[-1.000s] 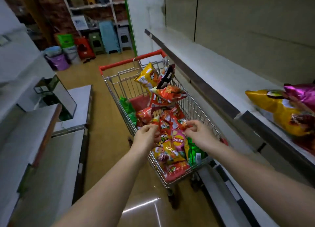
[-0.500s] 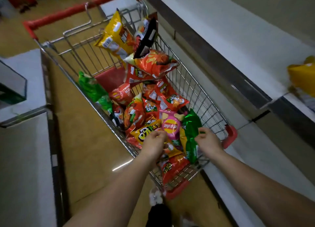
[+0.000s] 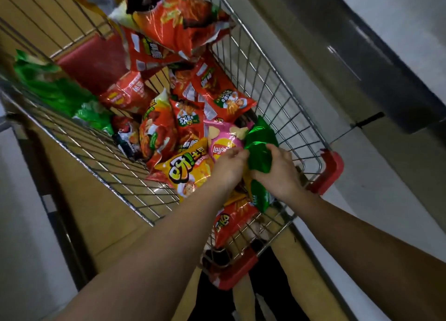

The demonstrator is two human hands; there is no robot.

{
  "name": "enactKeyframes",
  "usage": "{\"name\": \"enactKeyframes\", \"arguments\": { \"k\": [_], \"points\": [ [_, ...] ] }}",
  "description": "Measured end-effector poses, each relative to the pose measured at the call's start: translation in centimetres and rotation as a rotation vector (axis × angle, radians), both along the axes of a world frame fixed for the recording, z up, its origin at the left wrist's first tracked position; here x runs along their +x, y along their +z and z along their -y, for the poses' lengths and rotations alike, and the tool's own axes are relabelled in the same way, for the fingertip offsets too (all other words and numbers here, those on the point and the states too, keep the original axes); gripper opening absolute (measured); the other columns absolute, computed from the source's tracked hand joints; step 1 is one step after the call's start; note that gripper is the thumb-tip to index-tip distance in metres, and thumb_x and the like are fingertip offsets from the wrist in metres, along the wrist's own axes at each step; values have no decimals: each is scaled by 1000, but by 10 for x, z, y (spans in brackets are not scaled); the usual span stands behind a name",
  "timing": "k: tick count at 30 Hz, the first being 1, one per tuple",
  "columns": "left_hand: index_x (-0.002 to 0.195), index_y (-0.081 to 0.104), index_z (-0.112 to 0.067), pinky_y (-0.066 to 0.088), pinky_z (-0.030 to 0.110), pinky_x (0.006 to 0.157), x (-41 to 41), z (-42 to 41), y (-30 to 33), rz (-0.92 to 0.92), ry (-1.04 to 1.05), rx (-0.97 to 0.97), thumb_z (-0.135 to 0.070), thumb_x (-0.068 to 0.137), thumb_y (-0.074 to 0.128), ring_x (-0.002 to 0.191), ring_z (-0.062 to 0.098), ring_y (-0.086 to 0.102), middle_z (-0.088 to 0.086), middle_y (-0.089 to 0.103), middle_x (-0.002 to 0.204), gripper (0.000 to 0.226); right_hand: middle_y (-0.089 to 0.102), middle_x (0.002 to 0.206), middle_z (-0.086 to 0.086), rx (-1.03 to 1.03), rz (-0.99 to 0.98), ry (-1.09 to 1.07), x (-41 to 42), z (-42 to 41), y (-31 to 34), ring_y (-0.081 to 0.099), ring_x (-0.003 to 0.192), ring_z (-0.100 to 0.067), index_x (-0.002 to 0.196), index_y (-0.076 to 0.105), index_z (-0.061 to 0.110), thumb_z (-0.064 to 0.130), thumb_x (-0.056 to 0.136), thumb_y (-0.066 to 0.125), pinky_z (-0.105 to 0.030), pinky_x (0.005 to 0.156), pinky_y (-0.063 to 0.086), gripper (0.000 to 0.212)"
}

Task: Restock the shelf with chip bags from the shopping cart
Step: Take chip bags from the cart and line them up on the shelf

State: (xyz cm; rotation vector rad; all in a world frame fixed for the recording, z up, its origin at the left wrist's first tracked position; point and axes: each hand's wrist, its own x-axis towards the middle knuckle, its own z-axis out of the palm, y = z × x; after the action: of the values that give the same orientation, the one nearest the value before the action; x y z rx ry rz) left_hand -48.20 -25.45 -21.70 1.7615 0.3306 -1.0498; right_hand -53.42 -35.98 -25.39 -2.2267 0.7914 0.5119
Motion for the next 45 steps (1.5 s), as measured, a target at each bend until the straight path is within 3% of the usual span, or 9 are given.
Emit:
{"name": "enactKeyframes", "arguments": {
  "k": [6,13,21,25,30,36,38,42,45],
  "points": [
    [135,46,-15,37,13,66,3,14,-17,-115,149,-42,-35,102,35,87,4,47,-3,52,117,41,19,150,-13,37,-72,81,15,5,-16,28,135,-33,147,21,21,40,83,65,-41,106,33,80],
    [106,56,-18,39,29,72,9,11,-21,-154,281,-22,-34,100,40,81,14,56,0,60,94,24,53,121,-15,-84,-46,200,25,24,8,52,110,-33,137,38,17,37,91,53,-36,86,43,52],
    [130,52,-19,39,43,103,20,-11,1,-106,370,-7,-61,92,39,112,25,53,5,58,124,58,63,84,3,292,308,42,49,31,94,59,83,-18,89,58,23,23,86,56,-30,71,44,4],
    [141,38,-26,42,53,100,33,-34,12,-114,524,-45,-79,72,50,123,29,49,3,49,139,88,65,70,5,780,355,-292,57,27,84,62,66,-8,89,59,17,1,86,52,-22,63,50,18],
    [147,26,-19,51,30,71,36,-56,15,-114,679,-135,-62,72,66,117,26,53,8,48,138,95,64,91,-11,1116,202,-632,43,22,42,58,86,-25,103,59,7,3,87,41,-35,77,47,25],
    [147,18,-25,33,46,110,46,-76,1,189,425,67,-69,44,80,131,27,43,6,40,145,128,66,87,-7,1198,150,-675,45,26,29,58,88,-25,94,61,13,12,87,36,-38,87,44,26],
    [149,12,-27,34,49,110,54,-82,3,170,451,17,-60,46,83,129,28,45,8,41,145,130,68,87,-8,1237,178,-716,52,28,30,60,88,-26,96,62,11,11,77,48,-39,84,47,23],
    [147,23,-21,45,46,95,60,-78,8,-77,489,-165,-68,43,80,122,29,53,8,50,140,128,69,98,-12,1421,206,-684,64,12,30,66,89,-26,104,63,9,16,35,75,-40,88,49,70],
    [134,46,-14,57,37,79,61,-73,11,-181,551,-321,-56,46,82,91,22,69,6,71,107,104,65,102,-13,1437,134,-587,71,-7,29,62,93,-27,109,59,8,13,57,61,-40,92,47,52]
  ]
}}
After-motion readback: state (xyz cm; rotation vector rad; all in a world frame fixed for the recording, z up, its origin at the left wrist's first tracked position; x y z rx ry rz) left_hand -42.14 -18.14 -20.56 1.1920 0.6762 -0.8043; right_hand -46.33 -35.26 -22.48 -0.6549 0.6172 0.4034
